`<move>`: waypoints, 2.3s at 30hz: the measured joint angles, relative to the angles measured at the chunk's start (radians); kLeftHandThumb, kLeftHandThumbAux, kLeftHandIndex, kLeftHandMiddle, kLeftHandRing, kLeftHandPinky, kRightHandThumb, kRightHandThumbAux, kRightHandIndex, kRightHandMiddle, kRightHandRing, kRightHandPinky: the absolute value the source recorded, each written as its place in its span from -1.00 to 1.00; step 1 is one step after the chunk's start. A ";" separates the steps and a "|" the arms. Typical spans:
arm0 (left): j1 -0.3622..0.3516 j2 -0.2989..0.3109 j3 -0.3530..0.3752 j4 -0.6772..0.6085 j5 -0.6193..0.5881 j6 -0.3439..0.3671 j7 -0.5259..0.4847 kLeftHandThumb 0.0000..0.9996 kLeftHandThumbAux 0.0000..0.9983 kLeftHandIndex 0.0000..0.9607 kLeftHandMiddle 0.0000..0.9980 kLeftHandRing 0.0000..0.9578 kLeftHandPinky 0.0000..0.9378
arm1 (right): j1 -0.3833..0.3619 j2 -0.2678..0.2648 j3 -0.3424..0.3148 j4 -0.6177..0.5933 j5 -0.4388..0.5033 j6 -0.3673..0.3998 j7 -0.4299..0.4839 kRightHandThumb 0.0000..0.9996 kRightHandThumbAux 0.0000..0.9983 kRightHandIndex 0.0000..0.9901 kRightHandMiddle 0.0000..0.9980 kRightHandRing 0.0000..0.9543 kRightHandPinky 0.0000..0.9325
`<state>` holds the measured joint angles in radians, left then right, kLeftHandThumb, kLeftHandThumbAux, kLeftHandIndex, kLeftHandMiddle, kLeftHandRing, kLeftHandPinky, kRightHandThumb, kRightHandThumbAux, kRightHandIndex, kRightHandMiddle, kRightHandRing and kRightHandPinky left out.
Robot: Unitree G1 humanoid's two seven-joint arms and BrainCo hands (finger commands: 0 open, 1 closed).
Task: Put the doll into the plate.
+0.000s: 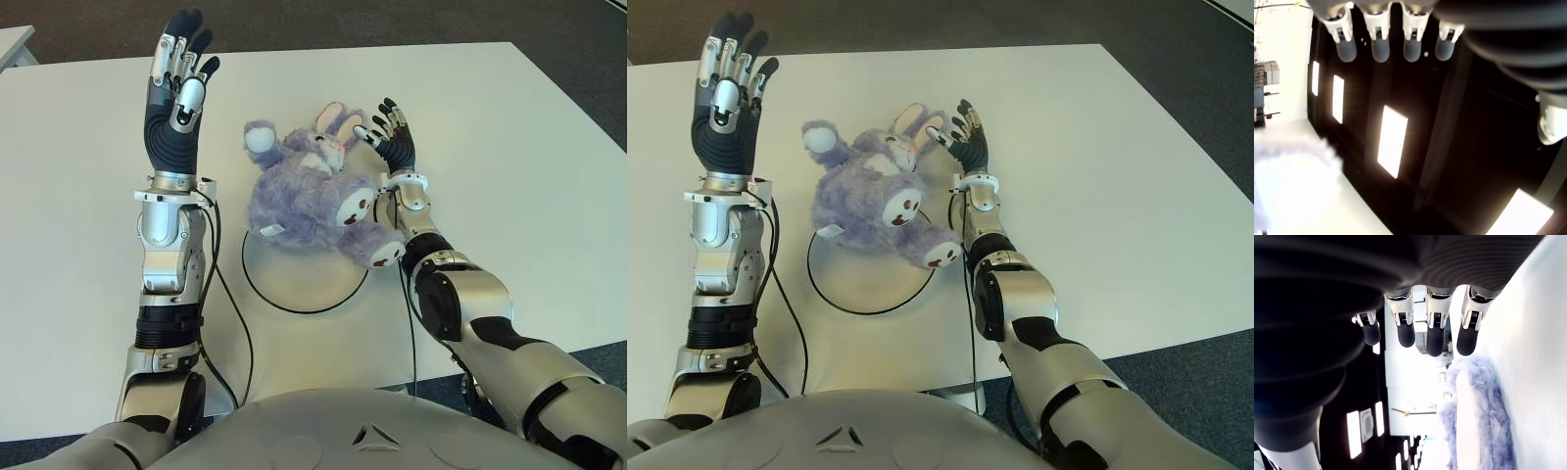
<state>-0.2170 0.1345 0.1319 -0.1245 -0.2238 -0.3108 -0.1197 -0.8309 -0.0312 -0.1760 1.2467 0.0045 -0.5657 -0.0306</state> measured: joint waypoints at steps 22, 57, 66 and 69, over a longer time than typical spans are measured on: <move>-0.042 0.030 0.057 0.020 0.079 0.022 0.027 -1.00 0.08 -1.00 -0.95 -0.98 -0.96 | 0.000 0.000 0.000 0.000 -0.001 0.000 0.000 -0.91 0.50 -0.90 -0.82 -0.78 -0.71; -0.136 0.084 0.086 0.224 0.126 0.088 0.043 -1.00 -0.10 -1.00 -0.87 -0.93 -1.00 | 0.000 0.000 0.000 -0.001 0.000 0.000 0.001 -0.92 0.50 -0.90 -0.82 -0.78 -0.71; -0.157 0.092 0.089 0.251 0.130 0.113 0.056 -1.00 -0.07 -1.00 -0.84 -0.92 -1.00 | 0.000 0.000 0.000 -0.001 0.000 0.000 0.001 -0.91 0.51 -0.90 -0.83 -0.79 -0.72; -0.161 0.092 0.090 0.263 0.130 0.116 0.057 -1.00 -0.06 -1.00 -0.83 -0.91 -1.00 | 0.000 0.001 0.000 -0.001 0.000 0.000 0.001 -0.91 0.50 -0.91 -0.83 -0.79 -0.72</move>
<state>-0.3777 0.2261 0.2217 0.1381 -0.0941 -0.1951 -0.0625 -0.8309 -0.0306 -0.1759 1.2460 0.0044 -0.5659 -0.0300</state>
